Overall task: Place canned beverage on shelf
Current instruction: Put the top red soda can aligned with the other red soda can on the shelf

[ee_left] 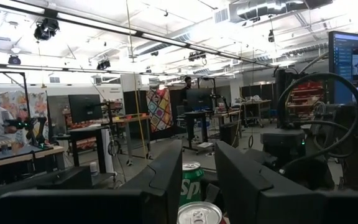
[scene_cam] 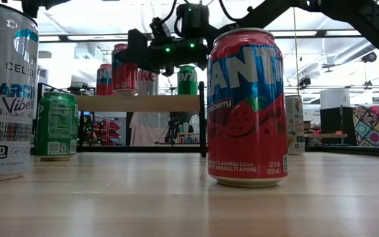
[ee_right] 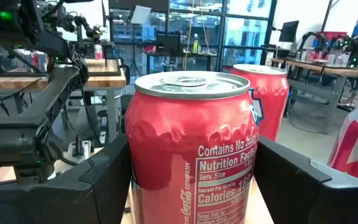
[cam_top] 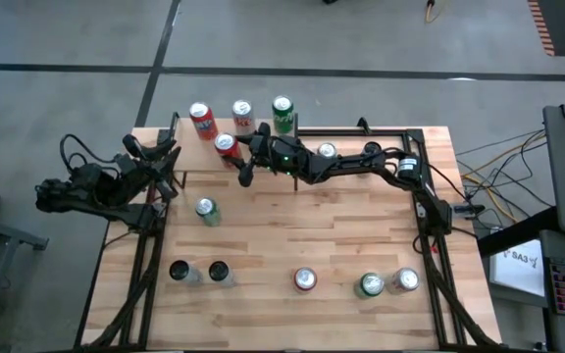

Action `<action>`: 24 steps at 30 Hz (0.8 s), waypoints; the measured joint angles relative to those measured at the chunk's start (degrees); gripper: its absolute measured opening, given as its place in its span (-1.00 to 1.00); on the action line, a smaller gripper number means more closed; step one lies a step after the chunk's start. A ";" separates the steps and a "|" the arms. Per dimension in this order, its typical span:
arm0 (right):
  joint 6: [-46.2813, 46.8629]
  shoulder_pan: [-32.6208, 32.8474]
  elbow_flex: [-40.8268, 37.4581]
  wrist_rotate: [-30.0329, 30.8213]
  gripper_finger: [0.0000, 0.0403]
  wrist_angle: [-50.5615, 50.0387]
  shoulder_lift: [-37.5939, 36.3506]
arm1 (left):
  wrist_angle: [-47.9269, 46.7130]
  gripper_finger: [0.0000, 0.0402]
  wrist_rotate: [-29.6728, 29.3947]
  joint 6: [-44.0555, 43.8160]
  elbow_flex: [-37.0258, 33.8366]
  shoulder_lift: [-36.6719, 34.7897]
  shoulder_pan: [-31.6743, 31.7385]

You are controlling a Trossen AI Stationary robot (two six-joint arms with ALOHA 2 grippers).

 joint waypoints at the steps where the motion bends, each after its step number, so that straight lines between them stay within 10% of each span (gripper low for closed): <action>1: -0.01 0.00 0.00 0.00 0.36 -0.02 0.00 | 0.00 -0.60 0.00 0.00 0.00 0.00 0.00; 24: 0.02 -0.11 -0.04 1.64 0.52 -2.16 -0.02 | -0.16 -0.60 0.00 0.02 0.00 0.00 -0.02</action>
